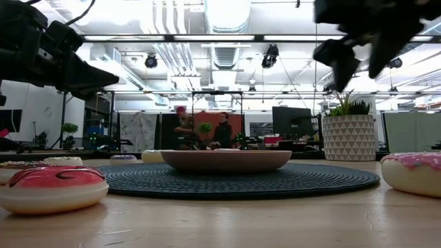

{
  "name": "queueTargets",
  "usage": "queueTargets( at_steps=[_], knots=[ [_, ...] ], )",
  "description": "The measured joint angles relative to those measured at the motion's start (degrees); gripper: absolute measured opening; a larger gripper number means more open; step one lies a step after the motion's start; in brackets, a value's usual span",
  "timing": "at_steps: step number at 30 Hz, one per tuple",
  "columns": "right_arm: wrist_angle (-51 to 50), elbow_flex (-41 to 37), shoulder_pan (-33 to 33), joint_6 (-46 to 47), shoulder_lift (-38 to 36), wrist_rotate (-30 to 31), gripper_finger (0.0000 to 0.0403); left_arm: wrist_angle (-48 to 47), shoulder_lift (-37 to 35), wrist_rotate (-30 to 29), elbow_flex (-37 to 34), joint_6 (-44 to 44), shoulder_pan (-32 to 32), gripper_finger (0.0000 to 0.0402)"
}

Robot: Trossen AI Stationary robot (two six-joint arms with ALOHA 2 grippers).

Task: Pick & Place donuts
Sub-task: Put the small red donut on the pink plate

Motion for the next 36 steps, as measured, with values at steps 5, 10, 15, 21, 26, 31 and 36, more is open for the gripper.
queueTargets(
  at_steps=[5, 10, 15, 21, 26, 31, 36],
  knots=[
    [-0.03, -4.35, 3.26, -0.08, -4.12, -0.01, 0.0282, 0.02, 0.00, 0.00, -0.02, 0.02, 0.02, 0.0000],
    [0.12, -6.89, 5.92, -1.10, -5.74, 0.00, 0.0288, -0.06, 0.00, 0.00, 0.00, 0.00, 0.02, 0.0000],
    [2.42, -8.89, 7.85, -1.32, -5.84, -0.01, 0.0291, -0.08, 0.00, 0.00, -0.01, 0.00, 0.02, 0.0000],
    [6.10, -11.29, 8.92, -1.27, -5.82, -0.04, 0.0286, -0.10, 0.00, 0.00, -0.01, 0.01, 0.00, 0.0000],
    [6.47, -12.31, 9.30, 0.96, -4.91, 0.43, 0.0288, -0.10, 0.00, 0.00, -0.01, 0.02, 0.02, 0.0000],
    [7.54, -12.41, 9.86, 1.85, -1.22, 1.36, 0.0293, -0.09, 0.00, 0.00, -0.01, 0.01, 0.01, 0.0000],
    [9.76, -12.45, 10.20, 1.93, 2.70, 1.47, 0.0294, -0.11, 0.00, 0.00, 0.00, 0.02, 0.02, 0.0000]
  ],
)
